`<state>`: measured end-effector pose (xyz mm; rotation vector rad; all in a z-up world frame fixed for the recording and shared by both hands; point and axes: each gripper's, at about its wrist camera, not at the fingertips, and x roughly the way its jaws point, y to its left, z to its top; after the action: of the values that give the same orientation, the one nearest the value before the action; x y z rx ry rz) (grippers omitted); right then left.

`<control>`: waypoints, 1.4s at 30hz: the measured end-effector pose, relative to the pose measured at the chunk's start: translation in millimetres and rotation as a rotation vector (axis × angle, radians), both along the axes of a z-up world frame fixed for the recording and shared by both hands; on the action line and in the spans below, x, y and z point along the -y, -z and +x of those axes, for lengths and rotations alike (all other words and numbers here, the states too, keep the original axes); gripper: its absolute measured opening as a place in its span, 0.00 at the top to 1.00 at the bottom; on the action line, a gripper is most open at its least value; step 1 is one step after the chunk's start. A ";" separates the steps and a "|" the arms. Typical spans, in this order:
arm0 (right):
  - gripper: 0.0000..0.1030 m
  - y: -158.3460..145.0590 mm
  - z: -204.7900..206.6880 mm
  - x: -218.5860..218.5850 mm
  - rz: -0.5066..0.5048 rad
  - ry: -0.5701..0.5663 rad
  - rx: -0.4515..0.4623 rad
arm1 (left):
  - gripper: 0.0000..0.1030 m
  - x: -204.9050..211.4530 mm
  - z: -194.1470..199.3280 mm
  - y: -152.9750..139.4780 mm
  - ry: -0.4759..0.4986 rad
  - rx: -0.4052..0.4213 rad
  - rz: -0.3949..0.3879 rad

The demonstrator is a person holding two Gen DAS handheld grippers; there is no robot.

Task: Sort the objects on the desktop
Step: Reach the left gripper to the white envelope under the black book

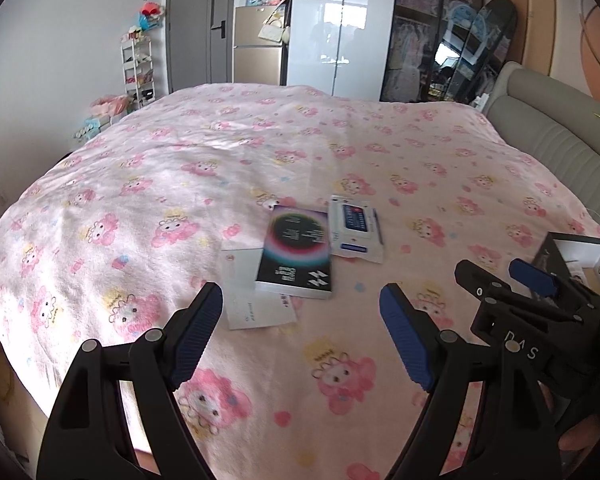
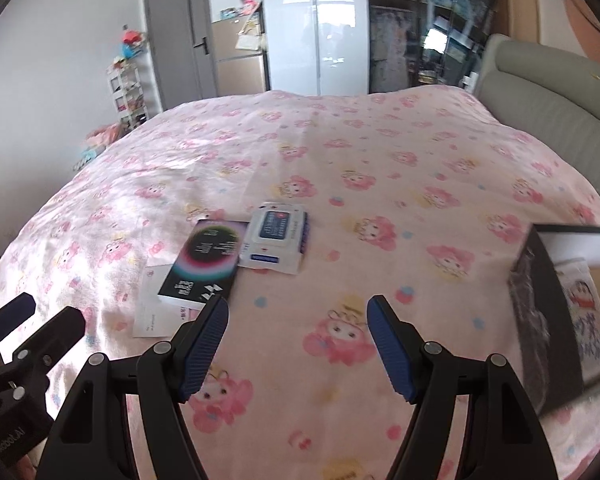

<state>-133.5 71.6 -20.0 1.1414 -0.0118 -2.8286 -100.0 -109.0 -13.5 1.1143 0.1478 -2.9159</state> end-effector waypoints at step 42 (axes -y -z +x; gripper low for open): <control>0.47 166.8 -97.3 132.0 -0.061 -0.425 0.379 | 0.73 99.4 -104.1 174.9 -0.067 0.304 0.250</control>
<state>-230.8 -60.4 -186.9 1.4472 0.1041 -2.2047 -204.2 -208.3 -188.3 1.5372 0.5429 -2.6809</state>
